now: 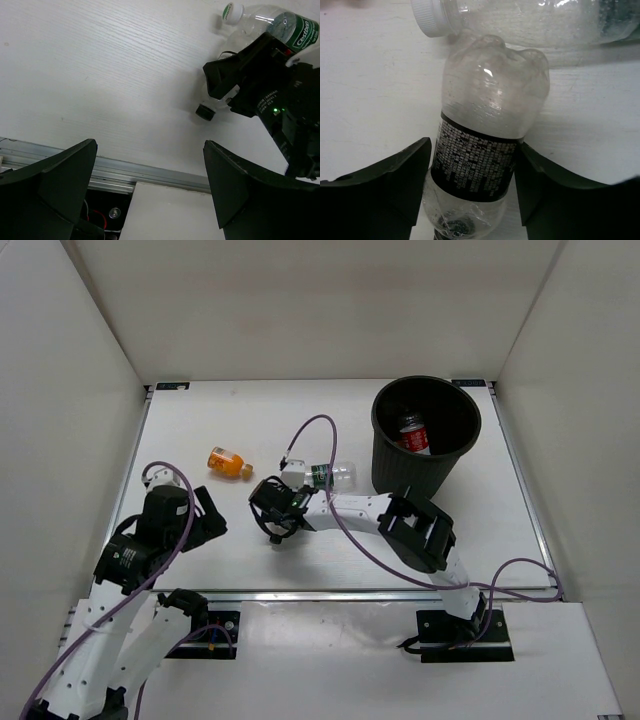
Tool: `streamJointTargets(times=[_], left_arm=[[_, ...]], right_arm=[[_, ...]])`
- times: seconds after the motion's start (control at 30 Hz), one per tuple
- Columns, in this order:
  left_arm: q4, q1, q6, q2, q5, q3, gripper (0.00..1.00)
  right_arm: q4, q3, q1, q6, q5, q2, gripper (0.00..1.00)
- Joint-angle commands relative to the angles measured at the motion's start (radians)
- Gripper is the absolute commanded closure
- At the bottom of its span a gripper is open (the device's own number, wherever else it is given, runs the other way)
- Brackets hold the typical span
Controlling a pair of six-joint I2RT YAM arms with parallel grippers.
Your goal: Put the plastic bottles in the bin
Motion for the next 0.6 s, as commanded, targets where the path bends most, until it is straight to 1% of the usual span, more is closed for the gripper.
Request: streamJointTargets(times=[0.0,0.07,0.1,0.13,0.17,0.2,0.27,0.3,0.33,0.37,0.4,0.43,0.5,0.53,0.57], left_arm=[[0.035,0.010,0.001,0.004,0.012,-0.007,0.02],[0.031,0.008,0.004,0.019,0.002,-0.004,0.01],[0.040,0.008,0.001,0.022,-0.006,-0.003,0.02],[0.034,0.007,0.006,0.030,-0.006,0.002,0.01],[0.037,0.007,0.012,0.033,-0.011,0.004,0.01],[0.042,0.010,-0.005,0.033,-0.015,0.007,0.02],[0.058,0.019,-0.014,0.030,-0.006,-0.001,0.01],[0.072,0.021,-0.017,0.030,0.000,-0.007,0.02],[0.083,0.022,-0.026,0.036,0.014,-0.024,0.01],[0.097,0.025,-0.031,0.034,0.025,-0.026,0.02],[0.106,0.034,-0.032,0.046,0.046,-0.038,0.01],[0.117,0.036,-0.031,0.057,0.057,-0.056,0.01],[0.149,0.039,-0.034,0.063,0.052,-0.068,0.01],[0.166,0.044,-0.034,0.069,0.048,-0.073,0.01],[0.176,0.054,-0.031,0.079,0.042,-0.078,0.02]], right_arm=[[0.083,-0.071,0.017,-0.057,0.048,-0.133,0.51],[0.135,-0.116,0.040,-0.131,0.065,-0.185,0.58],[0.142,-0.130,0.062,-0.160,0.102,-0.219,0.67],[0.152,-0.148,0.088,-0.191,0.125,-0.234,0.73],[0.163,-0.155,0.111,-0.250,0.132,-0.268,0.75],[0.165,-0.159,0.122,-0.286,0.158,-0.298,0.79],[0.197,-0.153,0.142,-0.382,0.143,-0.354,0.82],[0.199,-0.144,0.145,-0.436,0.125,-0.389,0.88],[0.220,-0.133,0.143,-0.530,0.114,-0.427,0.88],[0.228,-0.118,0.139,-0.560,0.125,-0.446,0.88],[0.243,-0.118,0.136,-0.632,0.139,-0.489,0.90],[0.261,-0.122,0.127,-0.728,0.146,-0.519,0.89],[0.263,-0.121,0.072,-0.784,0.194,-0.634,0.91],[0.252,-0.127,0.051,-0.829,0.197,-0.689,0.91],[0.239,-0.128,0.000,-0.844,0.197,-0.725,0.88]])
